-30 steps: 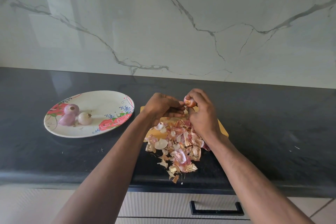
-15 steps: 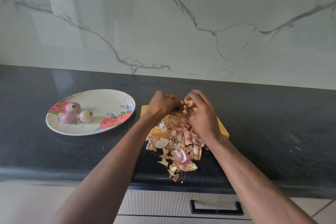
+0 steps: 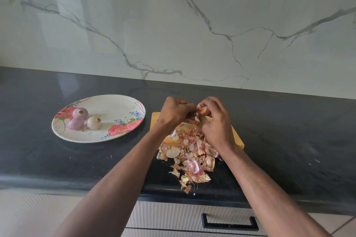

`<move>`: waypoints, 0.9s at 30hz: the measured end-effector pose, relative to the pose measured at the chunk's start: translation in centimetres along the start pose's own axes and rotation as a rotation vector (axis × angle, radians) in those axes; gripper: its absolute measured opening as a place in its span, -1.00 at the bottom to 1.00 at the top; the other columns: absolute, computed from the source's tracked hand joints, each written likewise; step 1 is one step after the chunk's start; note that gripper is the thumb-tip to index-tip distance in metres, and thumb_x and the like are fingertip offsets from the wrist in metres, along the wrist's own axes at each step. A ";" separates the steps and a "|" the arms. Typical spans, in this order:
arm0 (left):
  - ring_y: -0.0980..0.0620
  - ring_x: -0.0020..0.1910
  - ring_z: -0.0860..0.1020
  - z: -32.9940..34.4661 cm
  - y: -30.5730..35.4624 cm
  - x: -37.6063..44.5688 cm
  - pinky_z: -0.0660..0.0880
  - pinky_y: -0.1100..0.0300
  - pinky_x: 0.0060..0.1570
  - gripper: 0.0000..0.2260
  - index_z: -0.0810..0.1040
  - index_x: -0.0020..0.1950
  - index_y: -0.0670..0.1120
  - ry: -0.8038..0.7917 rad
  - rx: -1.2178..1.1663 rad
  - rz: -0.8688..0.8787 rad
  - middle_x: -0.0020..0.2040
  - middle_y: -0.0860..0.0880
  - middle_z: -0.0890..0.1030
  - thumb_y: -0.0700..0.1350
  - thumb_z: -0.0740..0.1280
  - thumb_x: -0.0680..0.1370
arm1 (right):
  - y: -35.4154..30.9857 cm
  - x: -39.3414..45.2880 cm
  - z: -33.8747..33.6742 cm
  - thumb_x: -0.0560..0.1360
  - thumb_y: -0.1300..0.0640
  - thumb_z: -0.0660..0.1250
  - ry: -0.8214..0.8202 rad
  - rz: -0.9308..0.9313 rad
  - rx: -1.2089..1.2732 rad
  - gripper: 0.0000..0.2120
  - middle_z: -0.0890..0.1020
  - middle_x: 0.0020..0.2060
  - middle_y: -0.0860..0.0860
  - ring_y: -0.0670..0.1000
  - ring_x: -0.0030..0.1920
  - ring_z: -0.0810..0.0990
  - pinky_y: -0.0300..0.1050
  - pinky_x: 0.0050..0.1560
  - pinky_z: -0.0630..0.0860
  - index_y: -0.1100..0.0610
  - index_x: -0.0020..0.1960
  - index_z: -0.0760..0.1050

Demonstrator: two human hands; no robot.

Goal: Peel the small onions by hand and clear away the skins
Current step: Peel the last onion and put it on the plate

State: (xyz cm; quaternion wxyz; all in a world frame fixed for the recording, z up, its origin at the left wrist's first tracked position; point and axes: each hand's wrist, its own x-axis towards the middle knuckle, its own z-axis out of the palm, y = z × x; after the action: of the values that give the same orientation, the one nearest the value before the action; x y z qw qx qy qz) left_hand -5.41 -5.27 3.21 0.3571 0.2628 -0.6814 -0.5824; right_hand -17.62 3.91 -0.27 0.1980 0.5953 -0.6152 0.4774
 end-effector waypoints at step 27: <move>-0.05 -0.31 0.63 -0.7 -0.4 0.4 0.67 -0.14 -0.11 -0.77 0.60 0.13 -0.32 0.072 0.115 -0.087 -0.12 -0.17 0.55 -0.42 0.40 0.48 | -0.3 0.1 -0.1 0.38 0.27 0.59 0.123 0.135 0.108 -0.59 0.49 0.03 -0.03 0.02 -0.01 0.53 0.09 -0.12 0.61 0.14 0.13 0.47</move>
State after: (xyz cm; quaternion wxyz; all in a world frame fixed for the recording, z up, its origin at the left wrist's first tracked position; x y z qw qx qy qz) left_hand -5.14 -6.08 2.89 0.3402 0.3332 -0.6883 -0.5472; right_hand -17.42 4.02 -0.08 0.1704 0.5321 -0.6139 0.5576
